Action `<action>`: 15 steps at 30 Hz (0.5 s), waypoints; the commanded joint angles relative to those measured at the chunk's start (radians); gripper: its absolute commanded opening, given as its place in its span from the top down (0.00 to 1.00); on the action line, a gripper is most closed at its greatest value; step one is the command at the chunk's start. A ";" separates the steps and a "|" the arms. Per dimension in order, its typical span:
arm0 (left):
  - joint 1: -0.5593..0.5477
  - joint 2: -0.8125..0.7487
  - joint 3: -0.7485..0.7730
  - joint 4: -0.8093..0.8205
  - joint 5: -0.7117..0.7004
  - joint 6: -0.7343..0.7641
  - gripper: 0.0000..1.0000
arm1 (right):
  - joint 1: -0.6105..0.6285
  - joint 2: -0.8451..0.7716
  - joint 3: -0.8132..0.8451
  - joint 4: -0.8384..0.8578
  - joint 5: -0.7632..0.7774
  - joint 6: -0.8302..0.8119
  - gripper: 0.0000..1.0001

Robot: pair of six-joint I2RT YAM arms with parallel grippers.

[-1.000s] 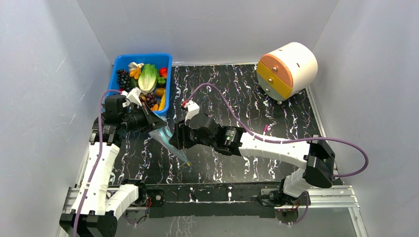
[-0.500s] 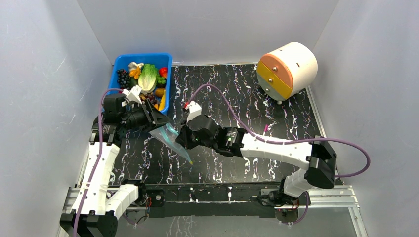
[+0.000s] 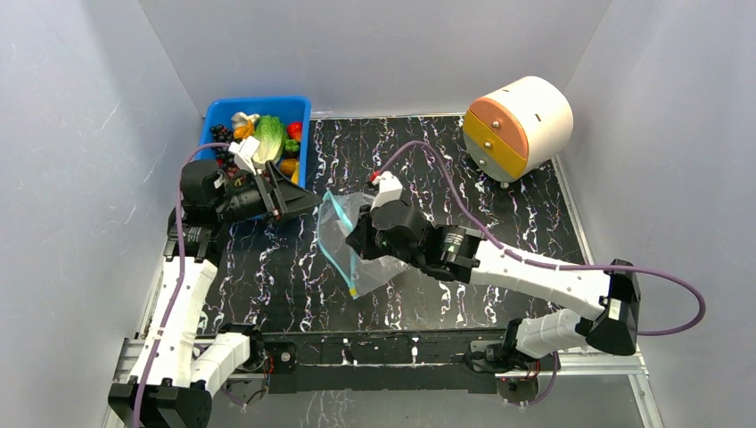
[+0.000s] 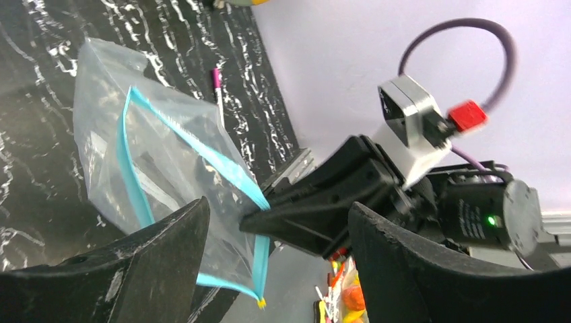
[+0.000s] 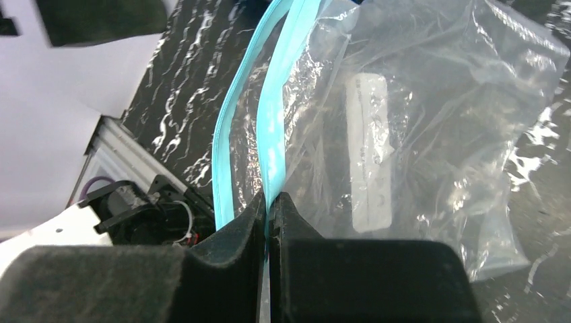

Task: Place the food in the zip-top bag and seal the zipper
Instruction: Open the zipper of the food storage bag at the center of the board.

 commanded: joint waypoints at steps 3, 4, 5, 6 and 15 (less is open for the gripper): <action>0.003 -0.009 -0.062 0.162 0.105 -0.071 0.27 | -0.087 -0.083 0.018 -0.091 0.090 0.089 1.00; 0.003 0.001 -0.078 0.159 0.102 -0.056 0.27 | -0.097 -0.097 0.009 -0.087 0.093 0.104 1.00; 0.003 0.006 -0.100 0.172 0.102 -0.049 0.27 | -0.103 -0.104 -0.003 -0.084 0.104 0.122 1.00; 0.003 0.016 -0.132 0.201 0.101 -0.050 0.28 | -0.106 -0.114 -0.019 -0.073 0.118 0.138 1.00; -0.086 0.120 -0.256 0.281 0.027 -0.019 0.24 | -0.112 -0.117 -0.091 0.020 0.167 0.175 1.00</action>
